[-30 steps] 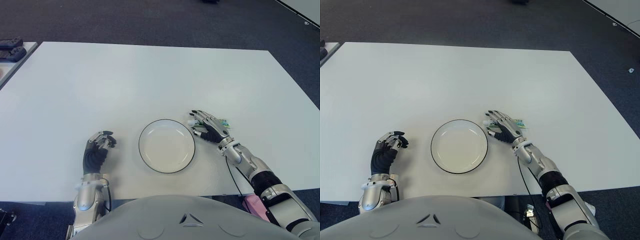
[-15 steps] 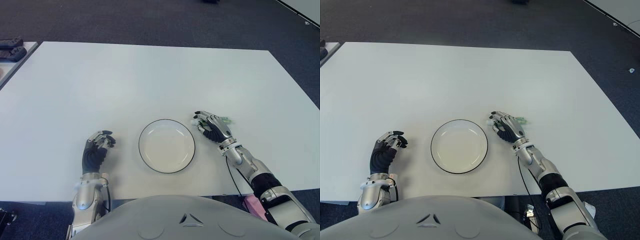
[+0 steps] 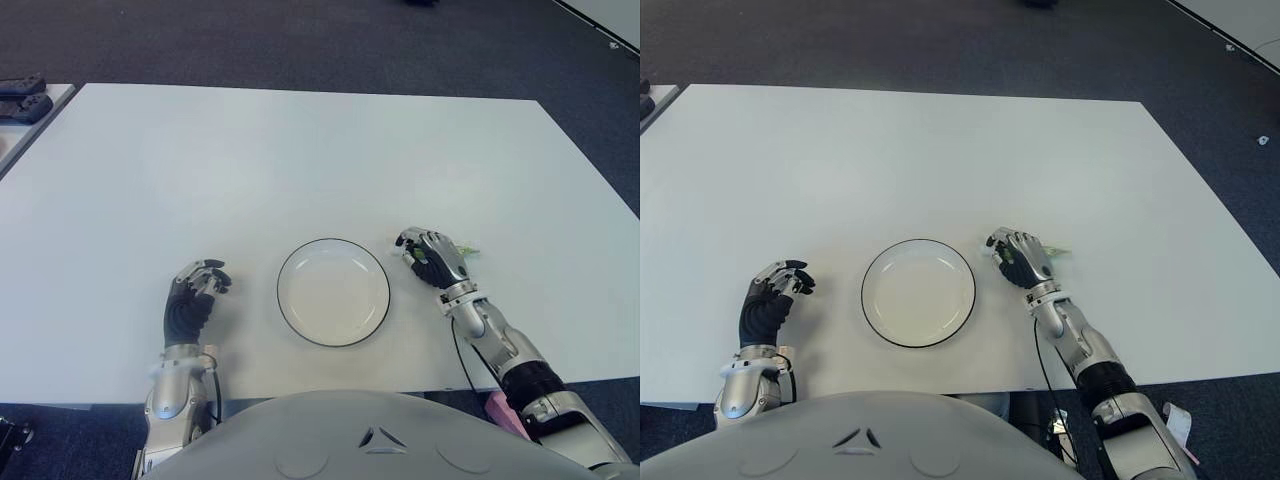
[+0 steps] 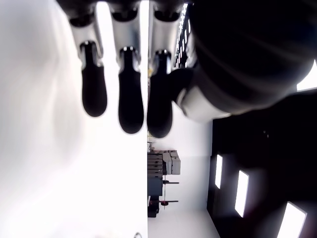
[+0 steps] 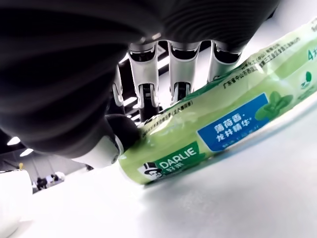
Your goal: Put the toothpaste on the table into the plate.
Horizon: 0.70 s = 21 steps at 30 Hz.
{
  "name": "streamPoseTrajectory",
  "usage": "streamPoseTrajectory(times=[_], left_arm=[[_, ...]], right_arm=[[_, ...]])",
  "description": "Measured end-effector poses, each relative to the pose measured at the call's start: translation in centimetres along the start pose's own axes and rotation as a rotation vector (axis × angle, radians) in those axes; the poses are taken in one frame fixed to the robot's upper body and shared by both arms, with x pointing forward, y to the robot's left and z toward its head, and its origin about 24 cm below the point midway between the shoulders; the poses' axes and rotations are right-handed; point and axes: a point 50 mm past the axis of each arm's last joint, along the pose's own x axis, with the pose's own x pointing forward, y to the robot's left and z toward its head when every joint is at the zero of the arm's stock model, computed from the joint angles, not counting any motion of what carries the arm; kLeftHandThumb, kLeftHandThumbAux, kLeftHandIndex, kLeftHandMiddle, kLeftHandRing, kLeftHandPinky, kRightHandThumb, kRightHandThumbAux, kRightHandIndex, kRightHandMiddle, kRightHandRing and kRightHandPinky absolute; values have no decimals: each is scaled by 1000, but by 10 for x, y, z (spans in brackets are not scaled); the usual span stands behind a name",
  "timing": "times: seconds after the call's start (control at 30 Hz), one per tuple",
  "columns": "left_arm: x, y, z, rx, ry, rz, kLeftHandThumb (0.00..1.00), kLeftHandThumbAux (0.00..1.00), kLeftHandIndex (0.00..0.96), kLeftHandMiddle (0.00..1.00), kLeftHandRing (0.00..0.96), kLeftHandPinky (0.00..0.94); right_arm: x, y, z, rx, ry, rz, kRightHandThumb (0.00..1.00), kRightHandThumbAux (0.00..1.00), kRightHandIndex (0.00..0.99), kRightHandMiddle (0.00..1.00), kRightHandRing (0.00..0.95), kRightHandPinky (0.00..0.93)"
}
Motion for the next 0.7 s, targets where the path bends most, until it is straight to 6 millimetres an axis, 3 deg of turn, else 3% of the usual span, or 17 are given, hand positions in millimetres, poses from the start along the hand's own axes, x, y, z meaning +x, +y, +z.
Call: streamPoseTrajectory(times=[0.17,0.7], left_arm=[[0,0,-1,4,7,6,704,719,432,570,541,517],[0,1,1,-21,-7,5,702,719,432,571,548,516]], right_arm=[[-3,-2,4,40,27,-13,992,666,427,425,475,543],[-5,-12,14,127,46,-45,1000,667,424,409,489,561]])
